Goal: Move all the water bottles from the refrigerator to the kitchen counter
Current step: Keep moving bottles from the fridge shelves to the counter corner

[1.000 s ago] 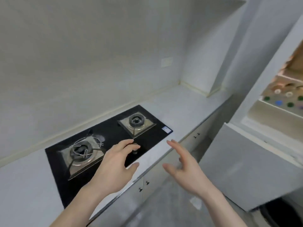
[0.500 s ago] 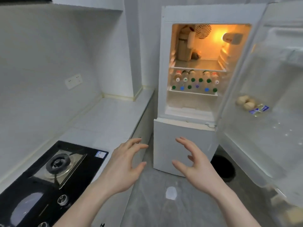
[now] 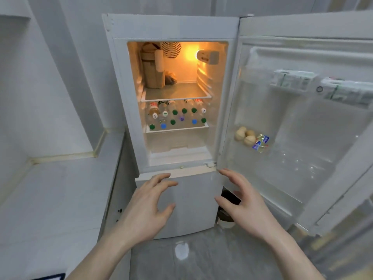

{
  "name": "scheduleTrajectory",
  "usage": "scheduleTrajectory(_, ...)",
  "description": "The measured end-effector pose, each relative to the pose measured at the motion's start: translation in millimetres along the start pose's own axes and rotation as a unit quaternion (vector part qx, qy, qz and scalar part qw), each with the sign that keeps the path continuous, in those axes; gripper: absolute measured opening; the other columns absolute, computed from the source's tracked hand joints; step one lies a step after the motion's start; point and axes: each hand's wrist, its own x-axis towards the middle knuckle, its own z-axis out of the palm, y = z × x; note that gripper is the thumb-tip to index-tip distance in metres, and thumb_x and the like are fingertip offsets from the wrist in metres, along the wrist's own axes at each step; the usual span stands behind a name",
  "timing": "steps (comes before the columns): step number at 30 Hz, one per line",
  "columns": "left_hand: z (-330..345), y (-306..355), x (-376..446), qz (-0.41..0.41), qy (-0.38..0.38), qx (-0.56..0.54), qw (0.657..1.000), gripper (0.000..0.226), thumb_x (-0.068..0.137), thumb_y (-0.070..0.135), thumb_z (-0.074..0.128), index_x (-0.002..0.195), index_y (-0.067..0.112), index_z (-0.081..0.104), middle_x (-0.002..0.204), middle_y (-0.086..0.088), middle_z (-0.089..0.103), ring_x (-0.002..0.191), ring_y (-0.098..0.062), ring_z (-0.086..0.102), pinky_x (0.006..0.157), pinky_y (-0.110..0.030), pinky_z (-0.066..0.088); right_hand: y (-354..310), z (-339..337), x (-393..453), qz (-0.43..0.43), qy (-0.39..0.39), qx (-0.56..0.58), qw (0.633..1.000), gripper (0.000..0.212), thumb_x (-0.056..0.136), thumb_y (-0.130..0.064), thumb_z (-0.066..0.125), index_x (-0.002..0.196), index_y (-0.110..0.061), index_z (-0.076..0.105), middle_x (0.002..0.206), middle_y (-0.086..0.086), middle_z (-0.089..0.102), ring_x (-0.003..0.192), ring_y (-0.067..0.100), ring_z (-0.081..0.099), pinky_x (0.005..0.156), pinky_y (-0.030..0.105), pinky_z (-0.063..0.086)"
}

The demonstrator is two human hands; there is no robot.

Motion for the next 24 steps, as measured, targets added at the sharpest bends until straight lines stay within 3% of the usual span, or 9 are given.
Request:
scheduleTrajectory(4,1,-16,48,0.032,-0.017,-0.005,0.999,0.048,0.092,0.038,0.067,0.137,0.045,0.051,0.153,0.029,0.032,0.141,0.000,0.035,0.115,-0.023,0.026,2,-1,29,0.009,0.036,-0.001,0.999,0.062,0.091,-0.029,0.077,0.142,-0.052,0.049,0.147,-0.039,0.042,0.135,-0.020,0.037,0.111,0.023,0.039)
scheduleTrajectory(13,15,-36,137,0.062,-0.020,-0.035,0.997,0.045,0.091,0.035,0.069,0.132,0.046,0.054,0.150,0.029,0.036,0.136,-0.003,0.043,0.112,-0.031,0.038,21,-6,97,0.017,0.063,-0.018,0.998,0.063,0.090,-0.028,0.078,0.141,-0.050,0.050,0.149,-0.037,0.041,0.136,-0.020,0.036,0.116,0.025,0.037)
scheduleTrajectory(20,28,-58,212,-0.008,-0.012,-0.073,0.997,0.043,0.092,0.033,0.069,0.132,0.044,0.055,0.148,0.027,0.040,0.134,-0.001,0.045,0.107,-0.022,0.035,43,0,175,0.002,0.020,-0.019,1.000,0.059,0.092,-0.032,0.075,0.139,-0.053,0.049,0.144,-0.040,0.042,0.133,-0.022,0.035,0.118,0.027,0.037)
scheduleTrajectory(24,28,-80,262,-0.078,0.013,-0.128,0.989,0.040,0.092,0.029,0.070,0.126,0.045,0.056,0.135,0.028,0.047,0.125,-0.004,0.051,0.103,-0.025,0.040,52,12,244,-0.007,-0.038,-0.013,0.999,0.057,0.091,-0.041,0.071,0.140,-0.056,0.046,0.144,-0.038,0.043,0.135,-0.010,0.042,0.115,0.032,0.042)
